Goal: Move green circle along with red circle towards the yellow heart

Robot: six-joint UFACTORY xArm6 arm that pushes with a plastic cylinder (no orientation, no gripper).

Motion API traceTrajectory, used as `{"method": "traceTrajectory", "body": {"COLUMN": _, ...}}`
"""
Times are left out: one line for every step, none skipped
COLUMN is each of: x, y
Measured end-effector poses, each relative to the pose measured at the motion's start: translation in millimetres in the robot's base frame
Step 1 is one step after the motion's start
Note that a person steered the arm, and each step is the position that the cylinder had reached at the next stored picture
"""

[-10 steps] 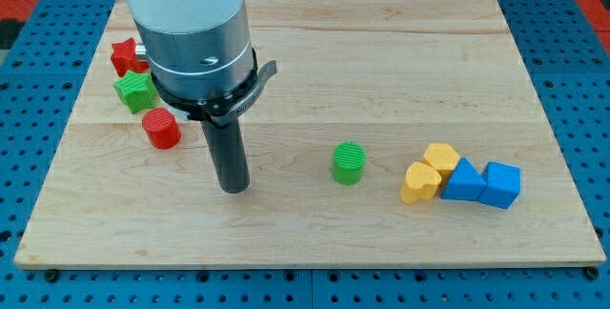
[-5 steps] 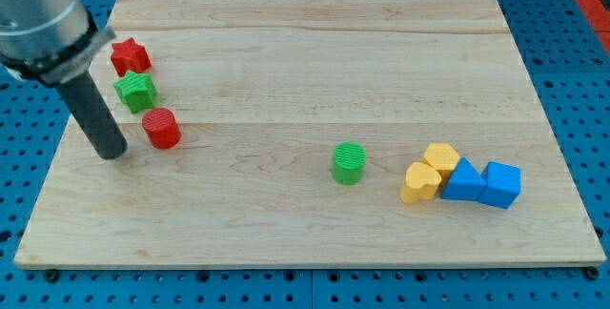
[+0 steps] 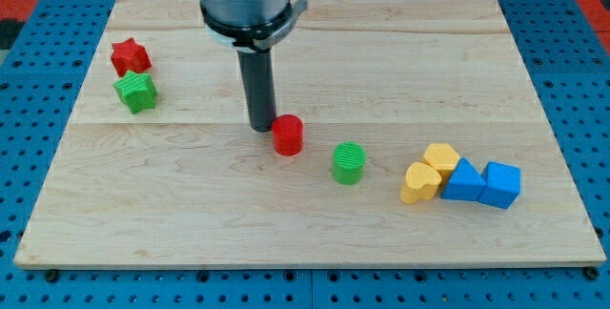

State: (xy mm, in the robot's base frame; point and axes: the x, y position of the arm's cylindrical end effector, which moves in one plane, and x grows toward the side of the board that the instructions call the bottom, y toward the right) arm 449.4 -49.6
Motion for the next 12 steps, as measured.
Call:
{"method": "traceTrajectory", "body": {"x": 1, "y": 16}}
{"method": "traceTrajectory", "body": {"x": 2, "y": 25}}
{"method": "traceTrajectory", "body": {"x": 7, "y": 30}}
{"method": "traceTrajectory", "body": {"x": 14, "y": 28}}
{"method": "traceTrajectory", "body": {"x": 26, "y": 29}}
{"method": "traceTrajectory", "body": {"x": 38, "y": 29}}
{"method": "traceTrajectory", "body": {"x": 47, "y": 31}}
{"method": "traceTrajectory", "body": {"x": 48, "y": 48}}
{"method": "traceTrajectory", "body": {"x": 48, "y": 55}}
{"method": "traceTrajectory", "body": {"x": 48, "y": 72}}
{"method": "traceTrajectory", "body": {"x": 47, "y": 54}}
{"method": "traceTrajectory", "body": {"x": 31, "y": 15}}
